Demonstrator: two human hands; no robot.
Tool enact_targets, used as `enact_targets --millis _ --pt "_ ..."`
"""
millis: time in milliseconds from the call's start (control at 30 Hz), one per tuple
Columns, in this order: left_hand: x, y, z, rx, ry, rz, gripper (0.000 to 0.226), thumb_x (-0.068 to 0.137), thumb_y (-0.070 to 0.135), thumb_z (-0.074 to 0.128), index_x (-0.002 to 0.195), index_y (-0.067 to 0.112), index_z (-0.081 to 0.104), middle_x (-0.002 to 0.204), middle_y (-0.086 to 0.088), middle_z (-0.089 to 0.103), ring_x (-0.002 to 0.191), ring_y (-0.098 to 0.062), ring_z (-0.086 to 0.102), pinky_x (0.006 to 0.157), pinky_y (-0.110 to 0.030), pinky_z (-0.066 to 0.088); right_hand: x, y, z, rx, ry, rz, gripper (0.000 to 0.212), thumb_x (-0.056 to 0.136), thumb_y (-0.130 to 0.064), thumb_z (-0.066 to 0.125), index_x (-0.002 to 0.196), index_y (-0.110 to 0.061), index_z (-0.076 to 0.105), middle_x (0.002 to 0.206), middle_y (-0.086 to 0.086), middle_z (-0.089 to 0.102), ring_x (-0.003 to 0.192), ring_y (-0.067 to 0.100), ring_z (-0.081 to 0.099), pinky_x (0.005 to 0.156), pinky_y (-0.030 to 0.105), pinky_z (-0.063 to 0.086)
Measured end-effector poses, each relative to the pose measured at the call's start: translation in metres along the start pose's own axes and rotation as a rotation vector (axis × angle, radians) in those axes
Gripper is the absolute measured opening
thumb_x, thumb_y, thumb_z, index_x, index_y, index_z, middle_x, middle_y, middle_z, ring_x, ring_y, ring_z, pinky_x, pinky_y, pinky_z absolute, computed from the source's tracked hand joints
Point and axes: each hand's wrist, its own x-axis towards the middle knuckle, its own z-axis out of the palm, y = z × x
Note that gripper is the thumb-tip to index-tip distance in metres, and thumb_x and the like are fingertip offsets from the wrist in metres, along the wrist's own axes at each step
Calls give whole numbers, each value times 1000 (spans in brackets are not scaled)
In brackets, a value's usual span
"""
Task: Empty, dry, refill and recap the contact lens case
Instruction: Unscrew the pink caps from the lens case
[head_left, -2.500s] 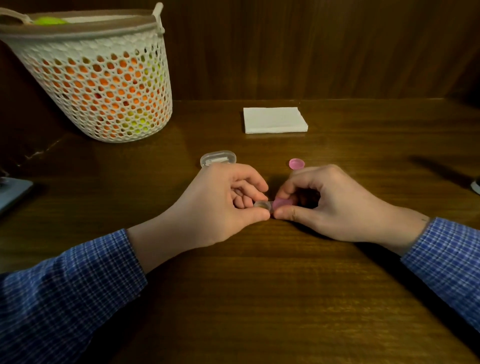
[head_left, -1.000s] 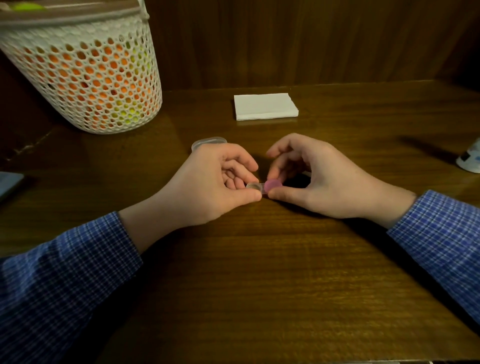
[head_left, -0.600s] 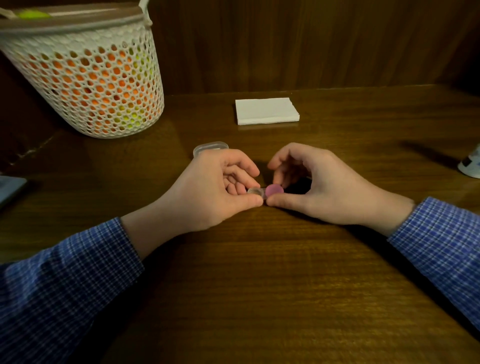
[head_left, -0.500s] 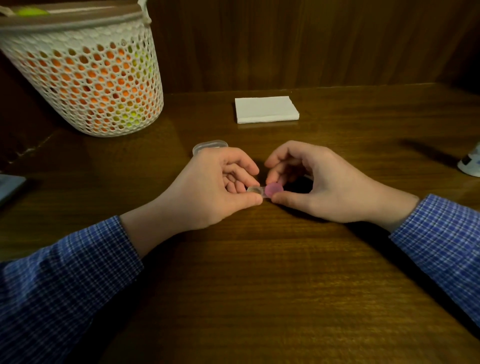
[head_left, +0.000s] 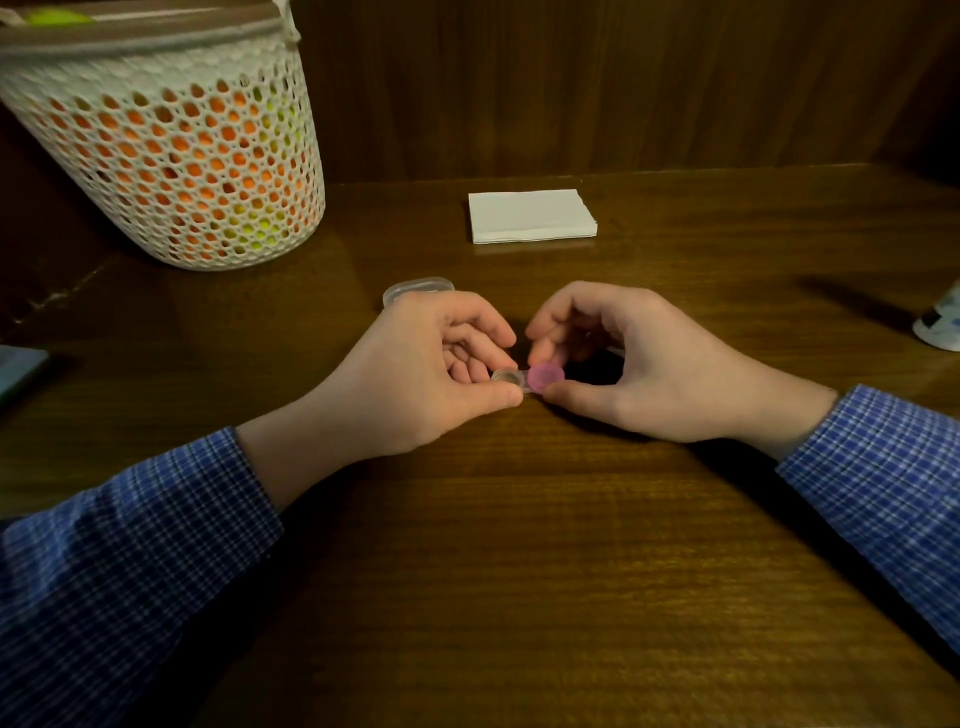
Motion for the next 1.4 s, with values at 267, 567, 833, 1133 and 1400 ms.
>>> enact_targets --millis 267,567,833,1133,1400 --pt "0 0 0 16 1 7 34 78 19 88 108 22 72 92 14 77 77 -15 75 66 -22 61 -1 0 4 -89 51 8 49 77 -41 85 118 -28 63 100 -13 67 96 1 65 83 20 57" --pt "0 1 -1 24 1 1 34 78 19 88 107 24 72 91 14 77 76 -14 74 66 -24 62 0 0 2 7 -14 -4 41 86 -15 81 123 -23 63 104 -11 73 100 4 70 90 20 57" --pt "0 1 -1 14 -2 -9 35 78 18 88 109 21 72 91 12 77 76 -14 75 66 -23 62 0 -1 5 -72 38 13 50 80 -33 86 123 -29 60 97 -13 70 95 1 67 82 16 55" --pt "1 1 0 10 -5 -15 34 79 17 88 109 22 71 91 13 77 76 -15 74 65 -24 62 -1 -1 5 -62 8 15 58 80 -35 85 130 -27 57 108 -13 66 101 1 65 87 23 57" --pt "0 1 -1 6 -15 -11 35 80 16 87 111 21 71 92 13 77 76 -16 74 65 -24 62 -1 1 3 -24 8 5 50 85 -21 82 129 -22 58 101 -11 71 96 6 69 85 22 57"
